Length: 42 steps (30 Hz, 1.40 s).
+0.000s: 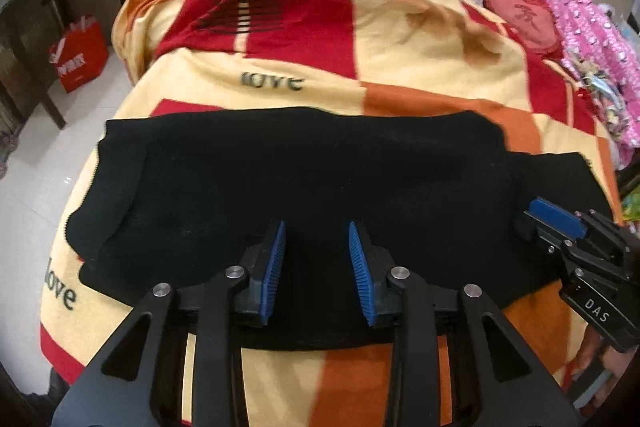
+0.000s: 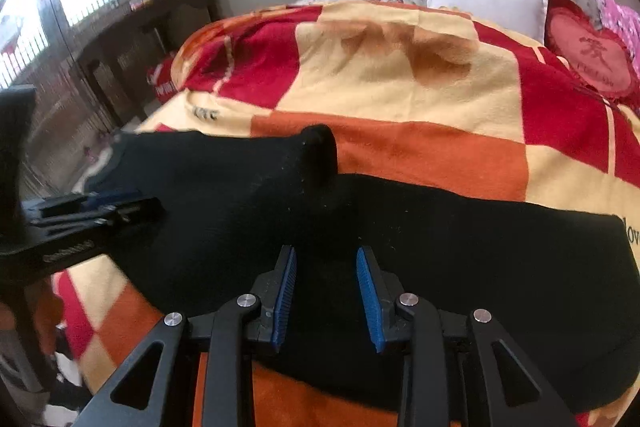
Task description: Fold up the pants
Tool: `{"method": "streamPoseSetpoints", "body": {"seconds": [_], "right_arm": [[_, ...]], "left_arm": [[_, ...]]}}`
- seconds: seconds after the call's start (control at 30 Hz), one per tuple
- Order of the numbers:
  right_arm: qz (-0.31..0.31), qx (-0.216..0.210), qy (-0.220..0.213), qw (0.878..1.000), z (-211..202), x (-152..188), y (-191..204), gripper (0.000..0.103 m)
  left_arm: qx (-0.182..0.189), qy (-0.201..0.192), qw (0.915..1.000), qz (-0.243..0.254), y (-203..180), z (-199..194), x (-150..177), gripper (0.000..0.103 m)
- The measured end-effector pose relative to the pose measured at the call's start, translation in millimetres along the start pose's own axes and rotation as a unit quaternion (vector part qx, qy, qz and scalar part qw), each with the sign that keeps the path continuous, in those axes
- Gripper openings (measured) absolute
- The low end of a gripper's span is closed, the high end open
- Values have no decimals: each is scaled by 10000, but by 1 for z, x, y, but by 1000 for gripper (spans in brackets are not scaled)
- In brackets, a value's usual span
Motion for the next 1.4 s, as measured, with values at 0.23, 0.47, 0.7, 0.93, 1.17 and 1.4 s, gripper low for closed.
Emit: {"method": "streamPoseSetpoints", "body": {"seconds": [0.23, 0.47, 0.7, 0.93, 1.17, 1.4], "right_arm": [[1055, 703, -377, 9912, -69, 39, -86, 32], [2137, 1066, -646, 9689, -115, 74, -164, 33], [2555, 651, -909, 9603, -98, 56, -190, 36], [2649, 435, -1397, 9531, -107, 51, -195, 5], [2483, 1066, -1360, 9531, -152, 83, -188, 5], [2610, 1265, -1121, 9504, -142, 92, -202, 10]], "left_arm": [[617, 26, 9978, 249, -44, -9, -4, 43], [772, 112, 9951, 606, -92, -4, -5, 43], [751, 144, 9945, 720, -109, 3, -10, 51], [805, 238, 9945, 627, -99, 0, -10, 51], [762, 111, 9958, 491, -83, -10, -10, 51], [538, 222, 9963, 640, -89, 5, 2, 51]]}}
Point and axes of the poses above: each gripper's, at about its wrist camera, not at the fingertips, and z roughly the way its jaws point, y to its left, x to its underside, the point moved 4 cm from there along z, roughly the way its jaws point, and after that the axes turned 6 degrees about -x, right-handed, at the moved point
